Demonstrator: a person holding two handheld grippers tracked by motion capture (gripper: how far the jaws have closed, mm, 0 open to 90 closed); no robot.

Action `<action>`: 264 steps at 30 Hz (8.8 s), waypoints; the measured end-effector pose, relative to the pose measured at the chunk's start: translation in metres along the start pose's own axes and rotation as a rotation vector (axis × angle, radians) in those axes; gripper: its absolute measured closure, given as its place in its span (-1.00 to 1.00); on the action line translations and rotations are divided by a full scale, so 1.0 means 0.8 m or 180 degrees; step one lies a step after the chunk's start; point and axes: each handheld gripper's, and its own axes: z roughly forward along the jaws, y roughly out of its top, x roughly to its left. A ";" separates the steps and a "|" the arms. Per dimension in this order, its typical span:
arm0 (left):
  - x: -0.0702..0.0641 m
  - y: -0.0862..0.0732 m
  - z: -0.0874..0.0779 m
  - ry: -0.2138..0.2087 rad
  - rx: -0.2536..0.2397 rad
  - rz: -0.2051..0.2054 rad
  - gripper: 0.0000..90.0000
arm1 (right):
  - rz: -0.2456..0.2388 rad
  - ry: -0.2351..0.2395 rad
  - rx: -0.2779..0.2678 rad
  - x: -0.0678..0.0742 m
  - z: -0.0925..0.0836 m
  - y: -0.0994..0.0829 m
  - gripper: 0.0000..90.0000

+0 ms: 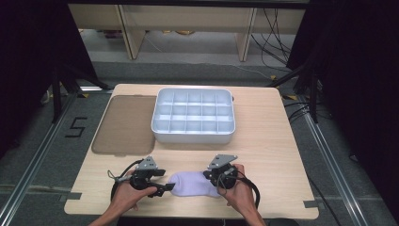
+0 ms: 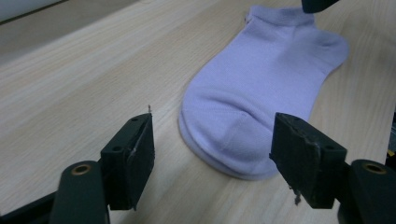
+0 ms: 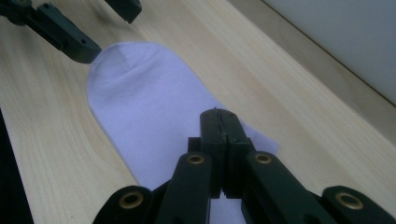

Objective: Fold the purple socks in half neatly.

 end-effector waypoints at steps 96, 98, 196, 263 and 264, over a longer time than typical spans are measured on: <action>0.006 0.044 -0.055 -0.0178 0.0129 0.0379 0.86 | -0.0161 0.0316 0.0030 0.018 0.086 0.067 1.00; 0.006 0.045 -0.055 -0.0177 0.0122 0.0414 0.86 | -0.0207 0.0286 0.0017 0.014 0.078 0.066 1.00; -0.024 0.032 0.002 -0.0368 0.0278 0.0530 0.64 | -0.0150 0.0168 0.0210 0.020 0.021 0.012 1.00; -0.015 0.044 -0.001 -0.0183 0.0133 0.0496 0.51 | -0.0092 0.0245 0.0170 0.013 0.025 0.022 0.99; -0.015 0.044 -0.001 -0.0183 0.0133 0.0496 0.45 | -0.0092 0.0245 0.0170 0.013 0.025 0.022 0.99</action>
